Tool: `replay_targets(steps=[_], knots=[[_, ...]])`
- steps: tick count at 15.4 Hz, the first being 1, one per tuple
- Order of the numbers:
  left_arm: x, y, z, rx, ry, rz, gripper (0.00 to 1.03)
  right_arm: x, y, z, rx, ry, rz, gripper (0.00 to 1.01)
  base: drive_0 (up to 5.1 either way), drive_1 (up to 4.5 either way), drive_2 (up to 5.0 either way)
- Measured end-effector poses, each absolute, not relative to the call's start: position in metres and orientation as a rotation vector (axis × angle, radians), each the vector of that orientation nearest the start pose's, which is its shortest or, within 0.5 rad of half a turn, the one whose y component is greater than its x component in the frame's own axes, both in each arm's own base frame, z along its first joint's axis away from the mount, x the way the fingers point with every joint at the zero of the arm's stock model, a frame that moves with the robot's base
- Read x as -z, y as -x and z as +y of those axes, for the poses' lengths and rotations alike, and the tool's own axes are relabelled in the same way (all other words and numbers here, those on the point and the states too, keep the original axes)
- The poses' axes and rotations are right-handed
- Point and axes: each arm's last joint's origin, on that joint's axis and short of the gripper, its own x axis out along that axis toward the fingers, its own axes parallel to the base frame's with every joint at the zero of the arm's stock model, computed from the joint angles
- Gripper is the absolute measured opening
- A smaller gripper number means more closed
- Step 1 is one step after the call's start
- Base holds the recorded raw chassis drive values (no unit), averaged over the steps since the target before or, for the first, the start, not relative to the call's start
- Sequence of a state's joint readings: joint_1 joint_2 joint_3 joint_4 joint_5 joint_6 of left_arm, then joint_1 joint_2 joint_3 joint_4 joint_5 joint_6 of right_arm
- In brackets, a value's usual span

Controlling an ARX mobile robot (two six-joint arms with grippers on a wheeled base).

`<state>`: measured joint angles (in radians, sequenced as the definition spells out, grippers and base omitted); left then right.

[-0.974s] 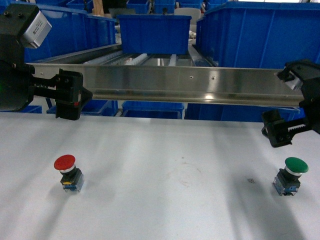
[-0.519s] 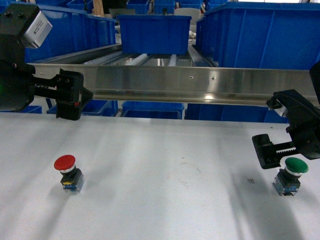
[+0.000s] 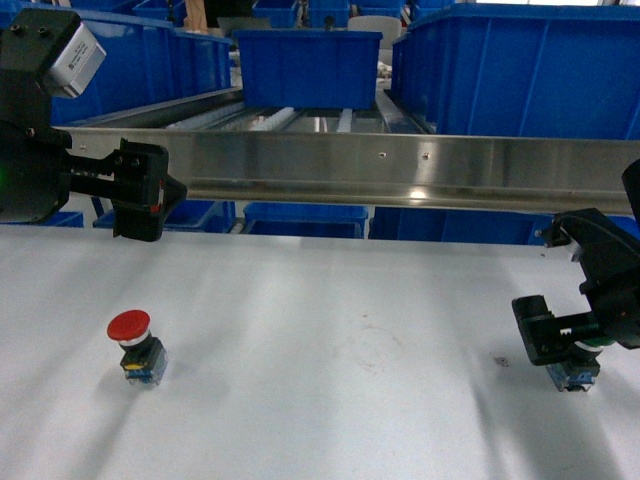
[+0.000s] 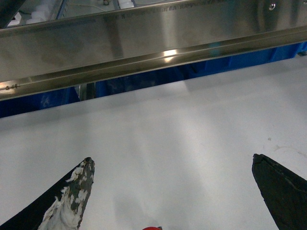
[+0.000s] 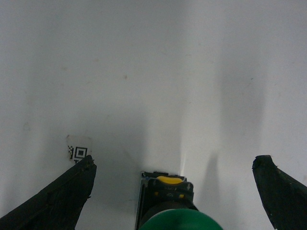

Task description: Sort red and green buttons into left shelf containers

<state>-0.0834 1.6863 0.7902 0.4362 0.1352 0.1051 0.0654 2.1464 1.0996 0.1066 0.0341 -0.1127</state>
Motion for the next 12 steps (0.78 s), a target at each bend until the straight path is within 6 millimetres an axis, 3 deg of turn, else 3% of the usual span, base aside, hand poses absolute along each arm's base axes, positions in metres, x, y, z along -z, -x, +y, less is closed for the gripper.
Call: replay_targets(steps=[6,12], knots=[[-0.169,-0.335,-0.032,0.239,-0.091,0.448,0.98,-0.046,-0.391,0.025,-0.065,0.145,0.952,0.98,0.0,0.00,0.0],[-0.169,-0.335,-0.032,0.239,-0.091,0.448,0.98,-0.037,-0.390,0.026,-0.050,0.131,0.890,0.33,0.0,0.00,0.0]])
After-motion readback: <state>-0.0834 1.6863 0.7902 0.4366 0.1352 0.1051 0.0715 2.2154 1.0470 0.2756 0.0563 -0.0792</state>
